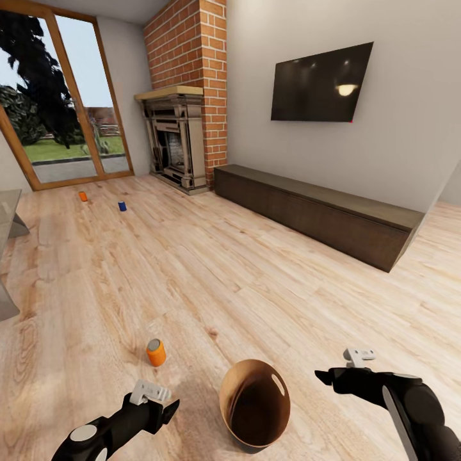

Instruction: Put the three can of soda from the living room inside the tash can in the kitchen.

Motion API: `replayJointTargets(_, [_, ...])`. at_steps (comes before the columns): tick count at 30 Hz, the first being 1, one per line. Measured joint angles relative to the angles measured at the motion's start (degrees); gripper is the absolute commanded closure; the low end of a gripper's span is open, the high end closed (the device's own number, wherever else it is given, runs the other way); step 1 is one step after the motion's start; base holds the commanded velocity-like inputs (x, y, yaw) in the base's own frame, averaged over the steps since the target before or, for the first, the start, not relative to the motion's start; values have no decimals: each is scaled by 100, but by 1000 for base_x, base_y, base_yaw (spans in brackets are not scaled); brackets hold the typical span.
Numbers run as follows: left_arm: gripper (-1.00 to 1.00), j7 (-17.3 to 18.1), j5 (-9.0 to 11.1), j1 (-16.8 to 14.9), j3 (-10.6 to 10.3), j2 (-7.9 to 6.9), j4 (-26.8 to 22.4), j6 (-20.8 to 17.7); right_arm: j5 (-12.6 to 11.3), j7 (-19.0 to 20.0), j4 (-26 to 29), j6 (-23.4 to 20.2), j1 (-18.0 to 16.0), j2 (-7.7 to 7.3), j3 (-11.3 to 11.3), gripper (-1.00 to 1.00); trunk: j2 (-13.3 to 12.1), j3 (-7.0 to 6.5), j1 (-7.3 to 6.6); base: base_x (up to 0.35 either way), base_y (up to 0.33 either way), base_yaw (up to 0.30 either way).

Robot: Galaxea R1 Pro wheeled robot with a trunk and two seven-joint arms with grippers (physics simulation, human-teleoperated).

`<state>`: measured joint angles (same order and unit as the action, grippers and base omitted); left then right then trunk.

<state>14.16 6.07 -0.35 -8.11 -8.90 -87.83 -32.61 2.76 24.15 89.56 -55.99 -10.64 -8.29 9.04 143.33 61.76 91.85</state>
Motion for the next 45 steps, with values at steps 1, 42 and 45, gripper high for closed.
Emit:
replayJointTargets(1, [-100, 0, 0, 0, 1, 1, 1, 0, -1, -6, -3, 3, -12, 14, -3, -100, 0, 0, 0, 0, 0, 0])
replayJointTargets(42, [-100, -9, 0, 0, 2, 2, 11, 18, 75, -218, -1686, 813, -630, 803, -118, -100, 0, 0, 0, 0, 0, 0])
replayJointTargets(45, [-100, -9, 0, 0, 2, 2, 11, 18, 91, -218, -2153, 1154, -632, 803, -138, -100, 0, 0, 0, 0, 0, 0])
